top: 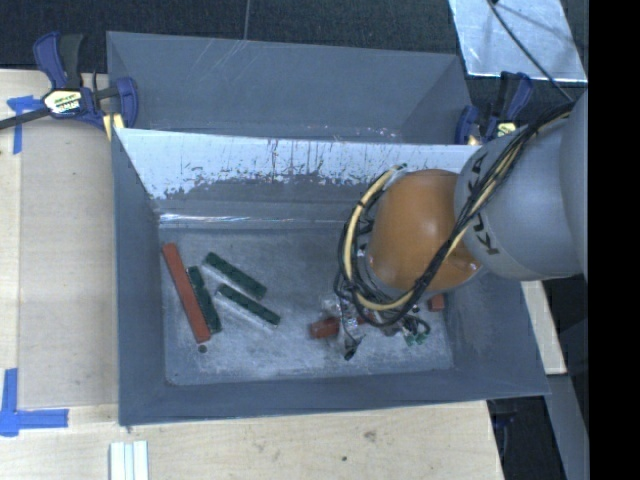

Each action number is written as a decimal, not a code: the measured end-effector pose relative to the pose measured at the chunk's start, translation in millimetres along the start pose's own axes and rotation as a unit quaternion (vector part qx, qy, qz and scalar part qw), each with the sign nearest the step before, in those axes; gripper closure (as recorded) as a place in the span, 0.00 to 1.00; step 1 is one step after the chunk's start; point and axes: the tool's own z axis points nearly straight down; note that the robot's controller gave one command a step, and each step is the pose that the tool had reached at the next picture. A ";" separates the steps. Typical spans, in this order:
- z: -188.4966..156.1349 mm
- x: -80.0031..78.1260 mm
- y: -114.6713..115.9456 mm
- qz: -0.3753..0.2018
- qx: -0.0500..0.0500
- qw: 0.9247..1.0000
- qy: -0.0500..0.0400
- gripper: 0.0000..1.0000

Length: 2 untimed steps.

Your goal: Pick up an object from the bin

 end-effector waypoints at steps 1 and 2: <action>-136.6 2.7 -79.2 0.000 0.003 1.000 -0.005 1.00; -131.8 3.7 -75.8 -0.002 0.000 1.000 0.000 0.00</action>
Offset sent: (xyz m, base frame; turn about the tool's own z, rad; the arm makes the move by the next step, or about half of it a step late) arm 0.0156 -0.0732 0.1315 -0.0061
